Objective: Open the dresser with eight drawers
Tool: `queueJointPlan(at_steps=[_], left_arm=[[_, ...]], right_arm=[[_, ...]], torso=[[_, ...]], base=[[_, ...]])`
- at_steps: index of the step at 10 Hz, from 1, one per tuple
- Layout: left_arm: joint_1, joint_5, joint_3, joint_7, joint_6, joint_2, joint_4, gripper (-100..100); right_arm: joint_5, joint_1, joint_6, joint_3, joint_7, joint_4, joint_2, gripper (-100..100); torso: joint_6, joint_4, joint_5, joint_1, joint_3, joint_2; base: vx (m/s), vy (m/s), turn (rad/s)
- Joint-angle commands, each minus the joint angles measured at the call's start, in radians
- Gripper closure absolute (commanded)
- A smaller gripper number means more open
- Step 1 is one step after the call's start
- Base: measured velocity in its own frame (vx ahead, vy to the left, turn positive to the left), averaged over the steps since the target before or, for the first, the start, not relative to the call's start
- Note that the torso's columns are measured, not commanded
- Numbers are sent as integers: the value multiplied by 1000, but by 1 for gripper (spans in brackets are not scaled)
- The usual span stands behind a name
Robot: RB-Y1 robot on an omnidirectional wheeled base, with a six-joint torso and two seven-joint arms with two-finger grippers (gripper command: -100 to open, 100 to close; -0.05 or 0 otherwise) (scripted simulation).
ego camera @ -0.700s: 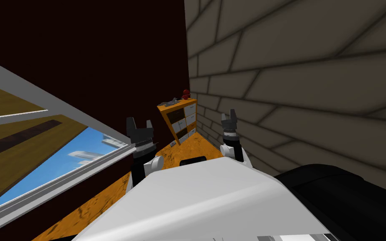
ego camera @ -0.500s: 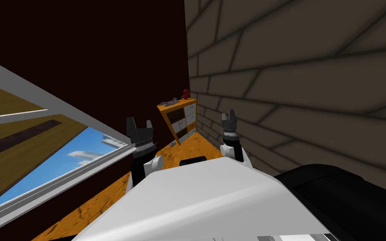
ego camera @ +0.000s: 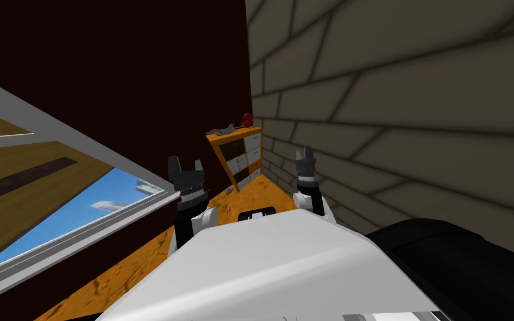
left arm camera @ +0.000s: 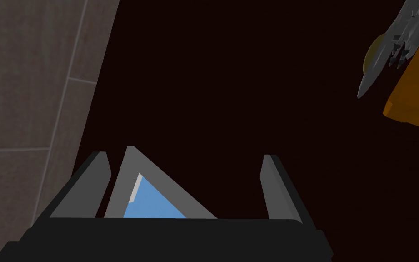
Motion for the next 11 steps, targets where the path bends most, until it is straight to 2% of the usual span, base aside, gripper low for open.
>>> queueJointPlan(at_steps=[1, 2, 3, 4, 7, 11], left_arm=[[0, 0, 0, 0, 0, 0, 0, 0], [0, 0, 0, 0, 0, 0, 0, 0], [-2, 2, 2, 1, 0, 45, 10, -100], [-4, 4, 4, 3, -1, 74, 21, -100], [-14, 13, 13, 8, -2, 149, 70, -100], [-32, 31, 31, 20, -5, 199, 161, -100]], right_arm=[[0, 0, 0, 0, 0, 0, 0, 0], [0, 0, 0, 0, 0, 0, 0, 0], [0, 0, 0, 0, 0, 0, 0, 0], [0, 0, 0, 0, 0, 0, 0, 0], [0, 0, 0, 0, 0, 0, 0, 0], [0, 0, 0, 0, 0, 0, 0, 0]], torso=[[0, 74, 0, 0, -148, 74], [0, 148, 0, 0, -295, 148], [0, 221, 0, 0, -443, 221], [0, 254, 0, 0, -512, 254], [0, 268, 0, -1, -537, 267], [0, 268, 0, -1, -537, 267]], base=[[0, 0, 0], [0, 0, 0], [21, -8, 9], [42, -18, 12], [65, -34, 21], [105, -46, 29]])
